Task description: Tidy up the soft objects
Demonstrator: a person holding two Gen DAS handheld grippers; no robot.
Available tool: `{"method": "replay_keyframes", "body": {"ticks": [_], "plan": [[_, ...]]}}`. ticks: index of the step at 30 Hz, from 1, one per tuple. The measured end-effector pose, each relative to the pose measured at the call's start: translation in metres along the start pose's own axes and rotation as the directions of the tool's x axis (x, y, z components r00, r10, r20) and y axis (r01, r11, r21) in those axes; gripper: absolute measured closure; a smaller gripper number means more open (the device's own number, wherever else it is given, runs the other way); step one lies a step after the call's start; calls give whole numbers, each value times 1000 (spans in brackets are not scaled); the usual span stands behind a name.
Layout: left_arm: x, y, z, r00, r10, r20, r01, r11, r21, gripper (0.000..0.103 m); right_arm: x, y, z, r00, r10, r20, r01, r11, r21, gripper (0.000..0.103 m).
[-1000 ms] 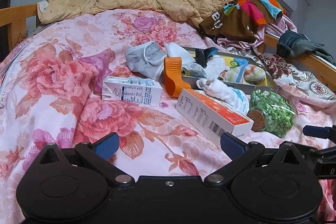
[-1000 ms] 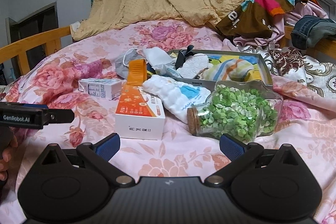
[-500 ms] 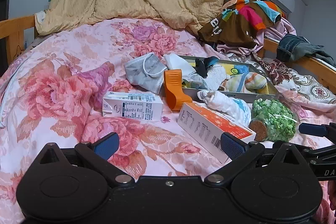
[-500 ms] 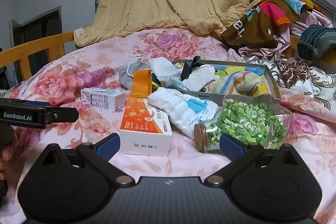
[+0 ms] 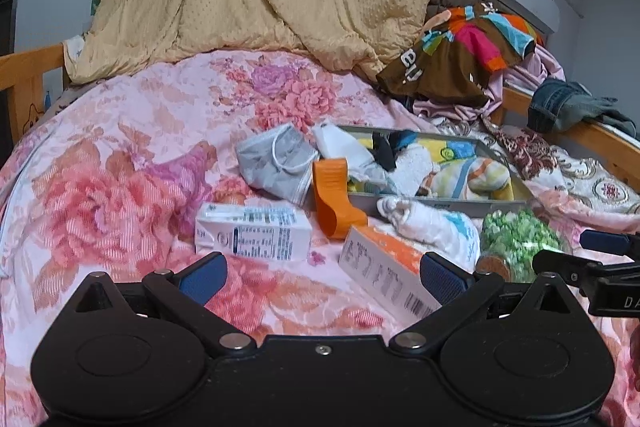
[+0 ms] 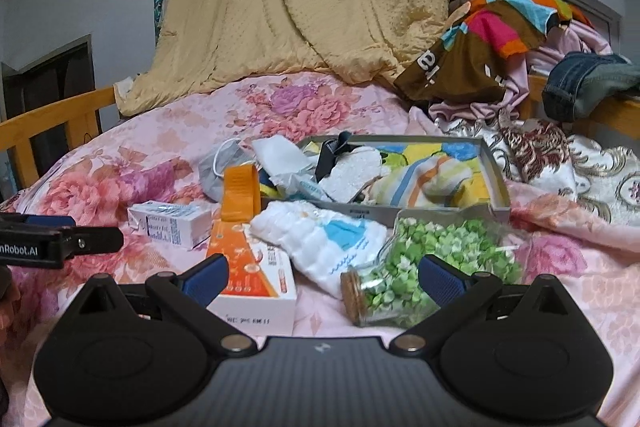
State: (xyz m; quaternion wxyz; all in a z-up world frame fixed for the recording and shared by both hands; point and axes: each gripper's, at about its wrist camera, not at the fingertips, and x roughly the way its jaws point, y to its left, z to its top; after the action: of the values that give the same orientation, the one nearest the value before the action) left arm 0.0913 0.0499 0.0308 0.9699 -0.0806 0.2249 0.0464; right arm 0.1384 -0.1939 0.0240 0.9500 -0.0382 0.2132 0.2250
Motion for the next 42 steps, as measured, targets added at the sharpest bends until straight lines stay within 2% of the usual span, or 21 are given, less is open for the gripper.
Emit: {"method": "replay_keyframes", "body": {"ticks": [8,17,19,23,26,29,32,36,39,42], "plan": [[9,6,22,999,0,32,-1,1000,16,1,19,3,21,1000,4,10,-4,1000,-9,0],[25,12,43,1000,3,19,-5,997,73,1,53,5,42,998,42,52,-41,999,-31,0],[34,13,44,1000,4,5,-4,998,70,1,67,5,51,997,64,38,-63,997,-45,0],[58,16,50,1000,7,-24,-6,998,62,1,98,-3,75,987,158,-1,-157,981,-115,0],[80,20,60,998,-13,-55,17,998,64,1,118,-11,88,975,220,-42,-223,954,-201,0],[103,22,71,996,-33,-81,39,996,80,1,132,-17,93,951,293,-96,-308,913,-266,0],[123,25,79,993,-50,-109,61,992,106,1,144,-21,90,941,308,-140,-337,888,-311,0],[147,28,83,988,-83,-129,102,984,148,1,154,-28,80,930,312,-193,-359,886,-293,0],[162,32,81,983,-122,-134,139,982,130,1,157,-29,75,928,301,-218,-355,891,-284,0],[177,33,78,971,-176,-164,195,975,107,1,156,-33,73,917,313,-247,-374,890,-262,0]]}}
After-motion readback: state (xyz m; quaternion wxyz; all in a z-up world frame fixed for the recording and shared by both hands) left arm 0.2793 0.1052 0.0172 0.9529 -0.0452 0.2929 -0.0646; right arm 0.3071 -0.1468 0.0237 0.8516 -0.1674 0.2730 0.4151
